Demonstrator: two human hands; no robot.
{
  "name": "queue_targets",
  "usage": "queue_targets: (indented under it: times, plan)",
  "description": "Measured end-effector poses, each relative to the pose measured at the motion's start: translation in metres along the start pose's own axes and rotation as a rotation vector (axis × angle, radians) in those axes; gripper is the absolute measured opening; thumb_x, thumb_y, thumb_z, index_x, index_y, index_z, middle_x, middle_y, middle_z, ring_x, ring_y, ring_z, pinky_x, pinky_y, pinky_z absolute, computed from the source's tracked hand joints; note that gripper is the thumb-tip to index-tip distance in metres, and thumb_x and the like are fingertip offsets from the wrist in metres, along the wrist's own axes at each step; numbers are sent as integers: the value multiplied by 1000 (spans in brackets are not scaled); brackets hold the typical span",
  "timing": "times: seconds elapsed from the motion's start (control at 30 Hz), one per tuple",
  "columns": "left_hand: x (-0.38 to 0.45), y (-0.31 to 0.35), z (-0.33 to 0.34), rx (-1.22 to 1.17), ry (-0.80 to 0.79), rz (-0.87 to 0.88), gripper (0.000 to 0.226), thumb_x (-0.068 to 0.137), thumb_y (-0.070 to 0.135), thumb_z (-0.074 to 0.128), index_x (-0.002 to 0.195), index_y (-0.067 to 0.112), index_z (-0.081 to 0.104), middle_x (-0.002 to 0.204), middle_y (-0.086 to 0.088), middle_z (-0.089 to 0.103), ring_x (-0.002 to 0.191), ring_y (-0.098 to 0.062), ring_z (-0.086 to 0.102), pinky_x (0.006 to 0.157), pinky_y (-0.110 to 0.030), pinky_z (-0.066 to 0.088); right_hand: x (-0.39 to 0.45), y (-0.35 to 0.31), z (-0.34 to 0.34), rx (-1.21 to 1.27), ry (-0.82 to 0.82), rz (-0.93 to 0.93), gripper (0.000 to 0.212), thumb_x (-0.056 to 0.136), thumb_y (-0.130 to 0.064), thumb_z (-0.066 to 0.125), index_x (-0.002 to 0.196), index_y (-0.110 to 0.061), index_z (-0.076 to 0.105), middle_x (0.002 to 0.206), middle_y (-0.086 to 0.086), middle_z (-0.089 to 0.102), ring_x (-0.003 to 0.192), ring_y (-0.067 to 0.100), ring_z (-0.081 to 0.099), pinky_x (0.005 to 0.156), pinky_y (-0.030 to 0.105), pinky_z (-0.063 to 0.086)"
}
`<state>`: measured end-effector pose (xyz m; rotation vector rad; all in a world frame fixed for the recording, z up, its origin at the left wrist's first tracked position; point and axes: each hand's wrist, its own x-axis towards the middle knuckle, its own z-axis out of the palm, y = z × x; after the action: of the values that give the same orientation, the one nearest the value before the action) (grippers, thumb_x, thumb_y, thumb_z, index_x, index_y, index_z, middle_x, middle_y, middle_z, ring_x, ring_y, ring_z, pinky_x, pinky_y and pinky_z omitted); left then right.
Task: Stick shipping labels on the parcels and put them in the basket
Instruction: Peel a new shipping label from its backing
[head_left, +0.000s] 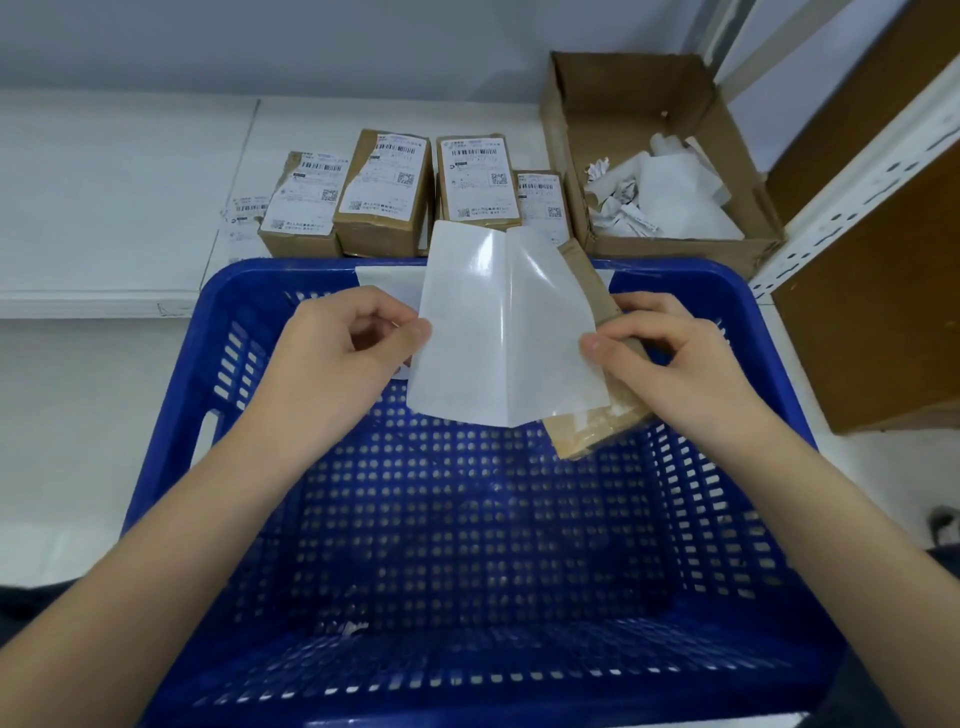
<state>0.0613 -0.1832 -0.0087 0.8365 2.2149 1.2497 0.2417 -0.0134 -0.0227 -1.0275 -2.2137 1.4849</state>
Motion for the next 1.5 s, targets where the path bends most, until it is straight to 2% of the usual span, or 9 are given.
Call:
queue_targets:
  times: [0.23, 0.37, 0.57, 0.77, 0.93, 1.07, 1.13, 1.3, 1.5]
  plan:
    - [2, 0, -8, 47, 72, 45, 9, 87, 22, 67, 81, 28, 67, 76, 9, 67, 74, -3, 62, 72, -17, 50, 3, 2, -6, -3, 98, 21, 6, 85, -24, 68, 81, -29, 70, 124, -9, 50, 118, 5, 46, 103, 31, 39]
    - [3, -1, -12, 36, 98, 30, 9, 86, 22, 68, 80, 29, 67, 75, 10, 67, 71, -3, 61, 79, -27, 51, 5, 3, -11, 6, 127, 17, 8, 84, -24, 68, 81, -31, 70, 121, -9, 52, 116, 9, 49, 103, 37, 41]
    - [6, -4, -15, 26, 120, 35, 11, 86, 22, 69, 78, 29, 66, 74, 10, 67, 67, 1, 59, 79, -31, 53, 6, 4, -15, 8, 152, 30, 10, 84, -26, 68, 80, -35, 70, 121, -10, 53, 114, 11, 52, 100, 36, 44]
    - [6, -5, -14, 28, 108, 37, 9, 87, 21, 68, 80, 27, 66, 75, 10, 66, 72, -4, 60, 81, -30, 52, 6, -1, -23, 14, 178, 61, 9, 86, -24, 66, 81, -32, 68, 124, -6, 53, 98, 2, 54, 87, 21, 45]
    - [8, -7, -17, 17, 119, 38, 13, 87, 20, 68, 78, 28, 65, 70, 12, 64, 64, 3, 58, 76, -28, 51, 6, -1, -27, 34, 183, 99, 5, 85, -29, 66, 84, -32, 69, 124, -5, 54, 105, 10, 56, 95, 35, 48]
    - [8, -4, -16, -36, 125, 32, 11, 88, 19, 68, 78, 26, 66, 71, 7, 66, 62, 1, 58, 69, -24, 50, 4, -3, -21, 1, 161, 77, 7, 86, -27, 66, 82, -32, 69, 123, -8, 52, 106, 6, 52, 91, 25, 44]
    - [7, 0, -15, -169, 117, -10, 8, 88, 20, 67, 81, 24, 67, 73, 2, 68, 63, -1, 60, 61, -18, 49, 2, -4, -14, -9, 93, 53, 7, 85, -26, 67, 81, -31, 69, 123, -10, 51, 111, 6, 49, 94, 26, 41]
    - [5, 2, -6, -512, 23, -255, 7, 89, 19, 63, 88, 18, 70, 78, -2, 67, 68, -10, 58, 59, -20, 49, -2, -7, 4, 13, -94, 6, 8, 84, -25, 67, 85, -20, 73, 119, -21, 48, 104, -16, 46, 82, 3, 39]
    - [2, -4, 18, -558, -49, -446, 12, 92, 24, 61, 96, 15, 67, 83, 3, 72, 73, -9, 63, 61, -21, 50, -8, -5, 17, 104, -167, -38, 9, 82, -24, 68, 84, -18, 74, 125, -16, 52, 121, -6, 45, 96, 16, 42]
